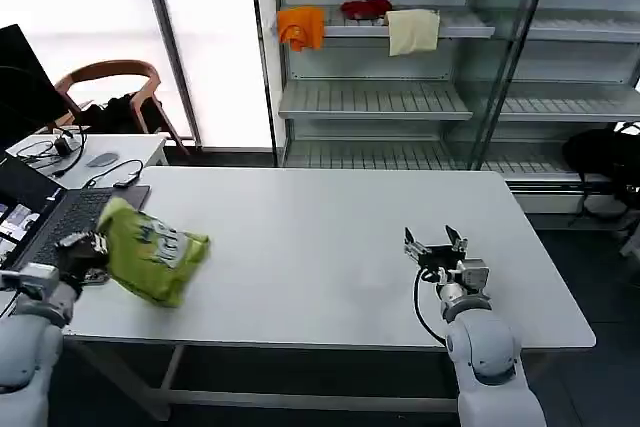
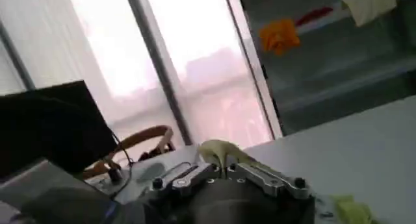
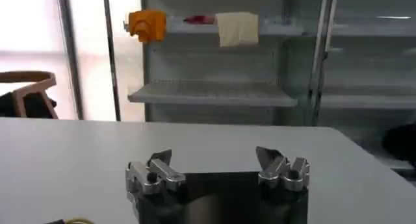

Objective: Fold and organize the clothes.

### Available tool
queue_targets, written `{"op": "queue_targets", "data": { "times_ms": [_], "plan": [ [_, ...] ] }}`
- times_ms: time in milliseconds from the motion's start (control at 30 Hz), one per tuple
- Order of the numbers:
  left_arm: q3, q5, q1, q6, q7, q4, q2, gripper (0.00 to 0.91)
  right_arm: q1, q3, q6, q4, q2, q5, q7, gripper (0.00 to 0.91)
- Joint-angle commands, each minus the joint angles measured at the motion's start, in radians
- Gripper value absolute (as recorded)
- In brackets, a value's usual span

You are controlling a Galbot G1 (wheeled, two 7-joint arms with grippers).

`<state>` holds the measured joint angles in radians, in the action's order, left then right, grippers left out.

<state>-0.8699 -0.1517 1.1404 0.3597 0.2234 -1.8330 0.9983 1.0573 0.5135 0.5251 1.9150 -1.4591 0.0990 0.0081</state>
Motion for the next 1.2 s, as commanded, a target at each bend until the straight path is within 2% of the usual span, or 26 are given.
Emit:
{"op": "queue_targets", "data": {
  "times_ms": [33, 133, 200, 233, 400, 600, 933, 967, 1000, 1033, 1200],
  "plan": [
    [0.037, 0.179, -0.017, 0.000, 0.065, -0.130, -0.103, 0.000, 0.025, 0.005, -0.020, -0.004, -0.002, -0.001, 0.000, 0.907],
    [0.147, 0.269, 0.030, -0.012, 0.057, -0.157, -0.030, 0.000, 0.043, 0.015, -0.034, -0.008, -0.002, -0.001, -0.001, 0.907],
    [0.214, 0.322, 0.053, -0.026, 0.051, -0.157, 0.040, 0.000, 0.053, 0.023, -0.042, -0.011, 0.001, 0.000, -0.002, 0.907],
    [0.257, 0.360, 0.061, -0.029, 0.035, -0.154, 0.106, 0.000, 0.058, 0.029, -0.044, -0.012, 0.002, 0.000, -0.003, 0.907],
    [0.421, 0.445, 0.050, -0.020, -0.012, -0.160, 0.257, 0.000, 0.067, 0.040, -0.046, -0.009, 0.005, 0.001, -0.003, 0.907],
    [0.581, 0.462, -0.007, 0.054, -0.101, -0.123, 0.340, 0.000, 0.071, 0.037, -0.042, -0.004, 0.005, -0.005, 0.000, 0.907],
    [0.728, 0.387, -0.074, 0.118, -0.199, -0.042, 0.407, 0.010, 0.055, -0.018, 0.009, 0.018, -0.011, -0.025, -0.003, 0.907],
    [0.737, 0.386, -0.083, 0.122, -0.214, -0.024, 0.418, 0.171, 0.051, -0.031, 0.021, 0.024, -0.015, -0.023, -0.005, 0.907],
    [0.745, 0.386, -0.087, 0.122, -0.221, -0.013, 0.429, 0.171, 0.048, -0.038, 0.030, 0.029, -0.020, -0.021, -0.006, 0.907],
    [0.752, 0.387, -0.091, 0.120, -0.227, 0.003, 0.438, 0.907, 0.045, -0.046, 0.039, 0.032, -0.025, -0.020, -0.010, 0.907],
    [0.785, 0.349, -0.107, 0.104, -0.238, 0.019, 0.453, 0.907, 0.026, -0.091, 0.054, 0.043, -0.045, 0.036, -0.019, 0.907]
  ]
}}
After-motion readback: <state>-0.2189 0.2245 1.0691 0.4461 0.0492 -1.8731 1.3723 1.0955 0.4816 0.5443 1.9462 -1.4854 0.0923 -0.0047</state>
